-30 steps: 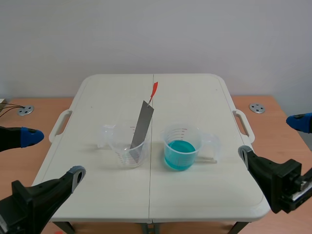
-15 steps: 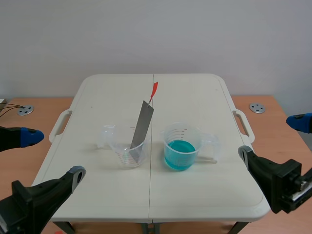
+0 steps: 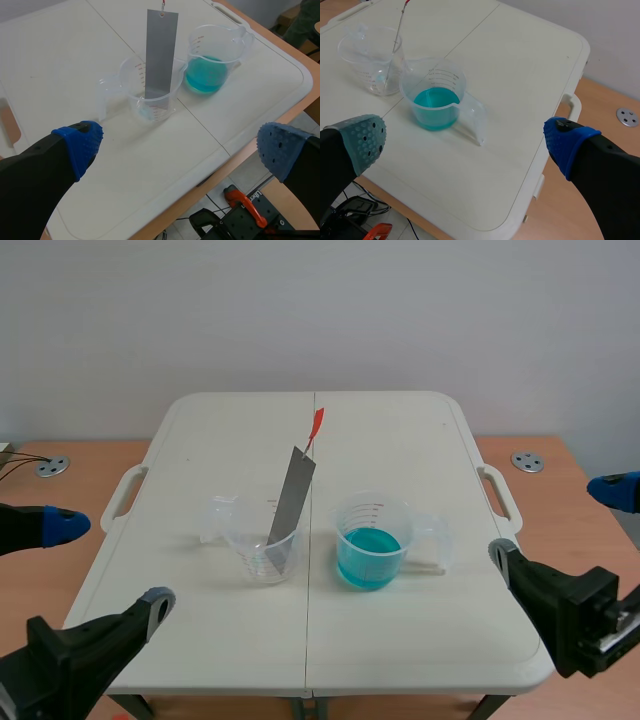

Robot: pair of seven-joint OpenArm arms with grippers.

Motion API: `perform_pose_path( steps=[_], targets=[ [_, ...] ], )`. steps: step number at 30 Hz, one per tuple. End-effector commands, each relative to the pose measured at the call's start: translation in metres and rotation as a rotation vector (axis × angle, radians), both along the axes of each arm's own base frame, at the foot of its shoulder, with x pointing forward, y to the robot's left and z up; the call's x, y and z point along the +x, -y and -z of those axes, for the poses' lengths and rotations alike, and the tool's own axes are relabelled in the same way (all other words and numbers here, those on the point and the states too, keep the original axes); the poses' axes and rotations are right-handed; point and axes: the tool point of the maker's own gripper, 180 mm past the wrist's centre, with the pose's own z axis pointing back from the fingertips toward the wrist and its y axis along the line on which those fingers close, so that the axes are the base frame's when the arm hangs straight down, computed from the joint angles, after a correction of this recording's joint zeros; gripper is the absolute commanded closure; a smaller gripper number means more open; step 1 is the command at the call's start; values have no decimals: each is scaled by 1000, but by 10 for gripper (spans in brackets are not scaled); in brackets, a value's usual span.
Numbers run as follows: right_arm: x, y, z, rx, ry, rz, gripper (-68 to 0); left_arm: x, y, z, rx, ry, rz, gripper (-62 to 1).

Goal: Hold the metal plate by the orange handle, dip it into the blue solution, take it out and point at it, then put the plate back in the beaker on the left.
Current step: 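Lift the metal plate out of the left beaker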

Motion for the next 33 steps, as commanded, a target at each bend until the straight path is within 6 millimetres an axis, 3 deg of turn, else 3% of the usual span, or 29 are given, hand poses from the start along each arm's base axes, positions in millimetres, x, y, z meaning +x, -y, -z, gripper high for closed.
perform_pose_path(
  steps=[1, 5, 6, 10, 13, 17, 20, 25, 33],
  targets=[
    [3, -4, -11, 14, 37, -11, -663, 2, 0, -4, -11, 16, -6, -623],
    [4, -5, -14, 25, 52, -16, -663, 1, 0, -3, 12, 20, 2, -623],
    [5, -6, -16, 28, 60, -21, -663, 1, 0, -3, 12, 20, 2, -578],
    [13, -12, -25, 44, 100, -33, -663, 1, -1, 0, 21, 10, 2, -212],
    [17, -22, -30, 64, 119, -58, -663, 0, -1, 1, 28, 2, 3, -95],
    [23, -33, -35, 92, 141, -82, -663, -2, -3, 7, 48, -24, 3, -84],
    [27, -41, -37, 114, 150, -92, -663, -7, -8, 21, 122, -60, 13, -24],
    [34, -54, -39, 161, 149, -117, -663, -18, -18, 41, 155, -138, -2, -26],
    [47, -77, -40, 253, 120, -133, -663, -89, -51, 108, 306, -410, -1, -26]
  ],
)
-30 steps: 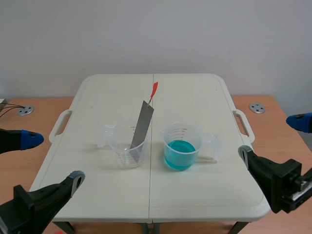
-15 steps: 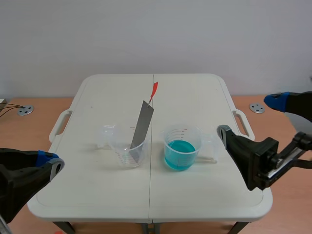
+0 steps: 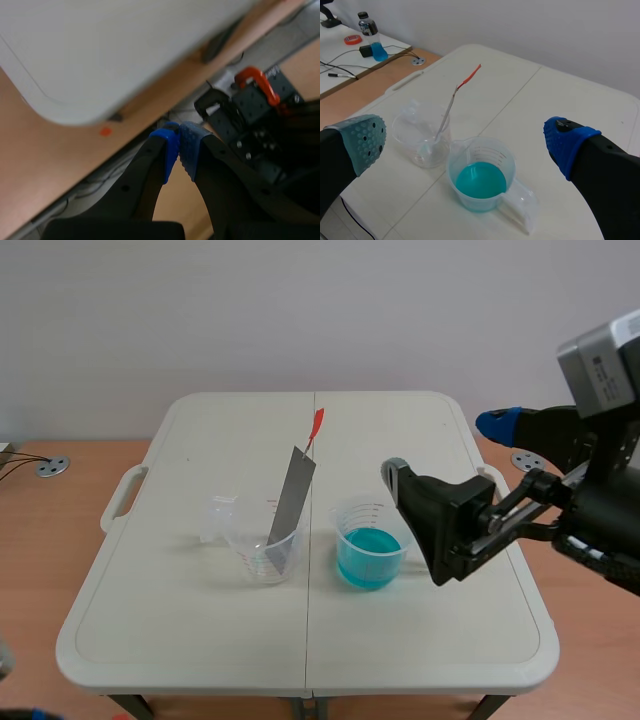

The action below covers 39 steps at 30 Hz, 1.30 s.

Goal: Hold the metal plate by the orange handle, dip it into the blue solution, take it out and point at it, then put the plate back in the beaker on the left.
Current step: 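Lift the metal plate out of the left beaker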

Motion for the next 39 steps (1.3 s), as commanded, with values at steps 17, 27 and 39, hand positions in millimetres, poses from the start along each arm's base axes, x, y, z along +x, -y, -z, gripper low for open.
perform_pose_path(
  steps=[17, 27, 39],
  targets=[
    [30, -51, 1, 167, -77, -42, -663, -111, -36, 100, -18, -211, -217, -26],
    [57, -64, 5, 206, -98, -8, -663, -150, -16, 122, -49, -326, -234, -26],
    [81, -79, 7, 229, -110, 20, -663, -157, -12, 125, -57, -344, -253, -26]
  ],
)
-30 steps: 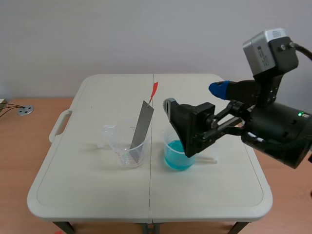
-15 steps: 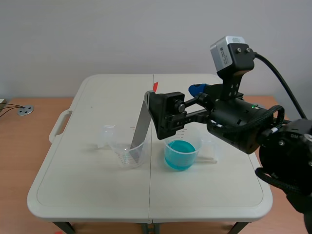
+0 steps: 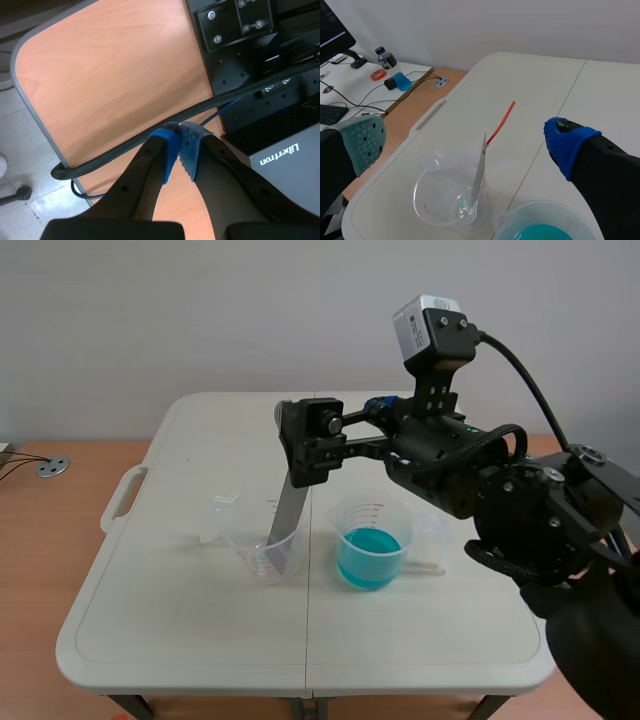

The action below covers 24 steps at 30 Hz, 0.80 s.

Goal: Hold the metal plate by the orange handle, dip it into the blue solution, take it out and point at it, then put the plate back in the beaker on the left.
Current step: 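Lift the metal plate out of the left beaker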

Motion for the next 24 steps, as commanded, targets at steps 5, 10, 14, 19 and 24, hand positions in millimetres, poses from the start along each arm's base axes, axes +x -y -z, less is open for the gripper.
perform_pose_path(
  steps=[5, 10, 14, 19, 24],
  targets=[
    [11, -14, -6, 21, 12, -13, -663, -3, 2, -4, -13, 3, -3, -26],
    [21, -20, 0, 25, -4, -7, -663, -5, 5, -11, -38, 43, -19, -27],
    [29, -23, 7, 29, -28, -1, -663, -13, 8, -19, -62, 75, -37, -27],
    [39, -27, 16, 33, -57, 4, -663, -13, 9, -22, -73, 90, -44, -27],
    [47, -32, 18, 43, -68, 7, -663, -10, 9, -21, -72, 95, -44, -27]
  ],
)
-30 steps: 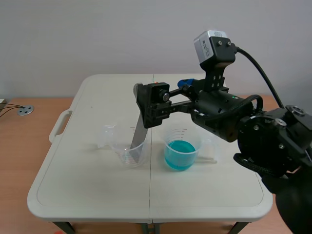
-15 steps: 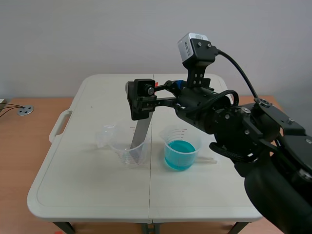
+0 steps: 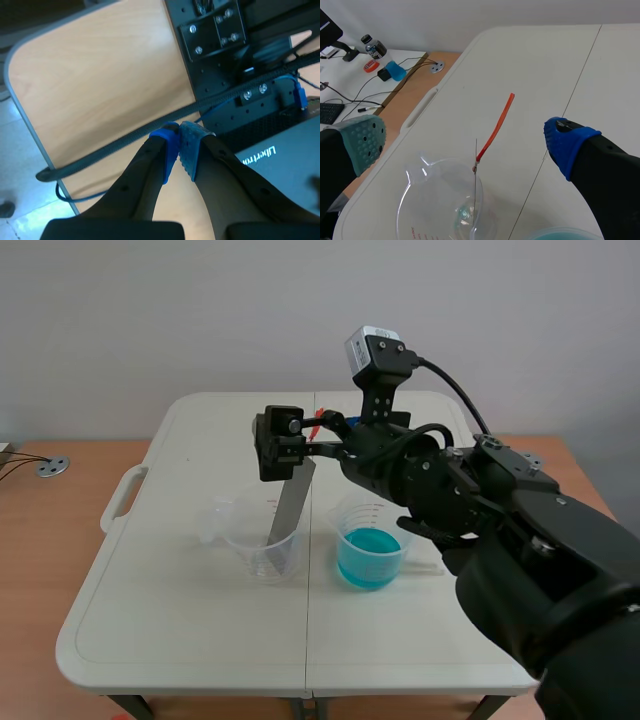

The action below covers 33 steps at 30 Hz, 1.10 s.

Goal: Hold the metal plate by the orange handle, dip it into the blue solution, take it out and point at it, then put the plate back in the beaker on the left.
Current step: 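Lift the metal plate out of the left beaker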

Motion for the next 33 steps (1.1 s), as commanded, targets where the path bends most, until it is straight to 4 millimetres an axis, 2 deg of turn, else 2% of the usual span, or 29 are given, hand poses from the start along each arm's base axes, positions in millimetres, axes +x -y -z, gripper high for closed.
perform_pose_path(
  steps=[1, 10, 18, 33],
  targets=[
    [10, -4, -23, 31, 57, 2, -663, 2, 2, -3, -10, 11, -1, -27],
    [11, -13, -19, 36, 27, -10, -655, 5, 2, -2, -10, 16, -1, -27],
    [11, -14, -18, 38, 25, -10, -541, 5, 2, -2, -10, 16, -1, -27],
    [10, -14, -15, 29, 10, -17, -390, 5, 2, -2, -10, 16, -1, -27]
  ],
)
